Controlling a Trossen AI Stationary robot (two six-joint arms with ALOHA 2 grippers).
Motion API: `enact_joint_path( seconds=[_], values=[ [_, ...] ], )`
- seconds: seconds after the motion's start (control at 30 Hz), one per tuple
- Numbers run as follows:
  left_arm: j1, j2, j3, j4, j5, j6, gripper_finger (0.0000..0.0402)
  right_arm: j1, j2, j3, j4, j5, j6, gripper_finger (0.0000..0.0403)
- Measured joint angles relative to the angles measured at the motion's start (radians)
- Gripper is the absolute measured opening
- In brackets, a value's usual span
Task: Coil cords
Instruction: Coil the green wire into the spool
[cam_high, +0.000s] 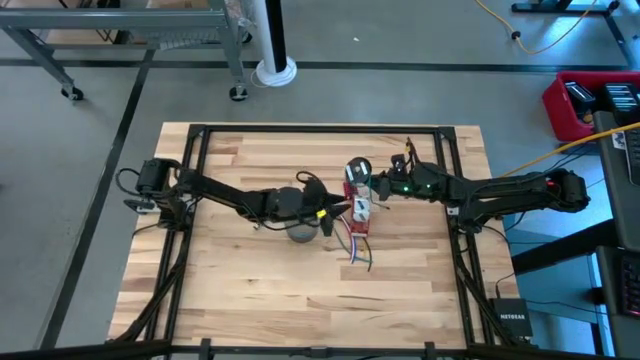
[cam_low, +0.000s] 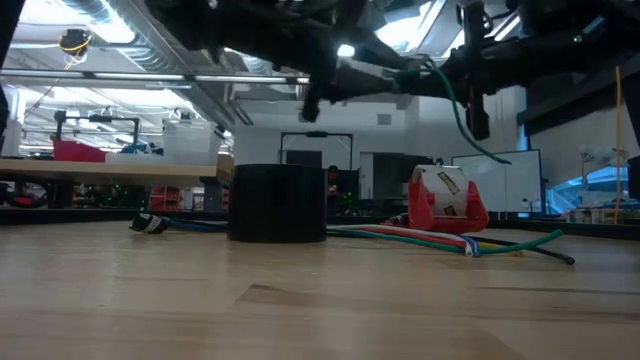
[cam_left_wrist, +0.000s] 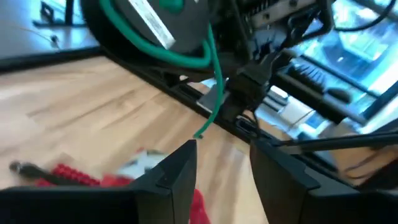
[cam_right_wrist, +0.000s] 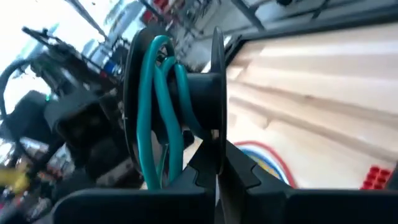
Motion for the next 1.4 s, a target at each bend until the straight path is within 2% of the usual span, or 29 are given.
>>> enact_joint_path(
  seconds=[0.27, 0.5, 0.87, 1.4],
  values=[
    [0.022, 0.192, 0.172, -0.008, -0.029, 0.125, 0.0138, 0.0, 0.004, 0.0, 0.057, 0.02, 0.0, 0.0003],
    [0.039, 0.271, 0.242, 0.006, -0.06, 0.138, 0.0138, 0.0, 0.004, 0.0, 0.075, 0.02, 0.0, 0.0003],
    [0.028, 0.332, 0.323, 0.012, -0.056, 0.182, 0.0138, 0.0, 0.004, 0.001, 0.112, 0.021, 0.0, 0.0003],
    [0.026, 0.331, 0.33, 0.057, -0.056, 0.229, 0.0138, 0.0, 0.004, 0.001, 0.167, 0.022, 0.0, 0.0003]
  ],
)
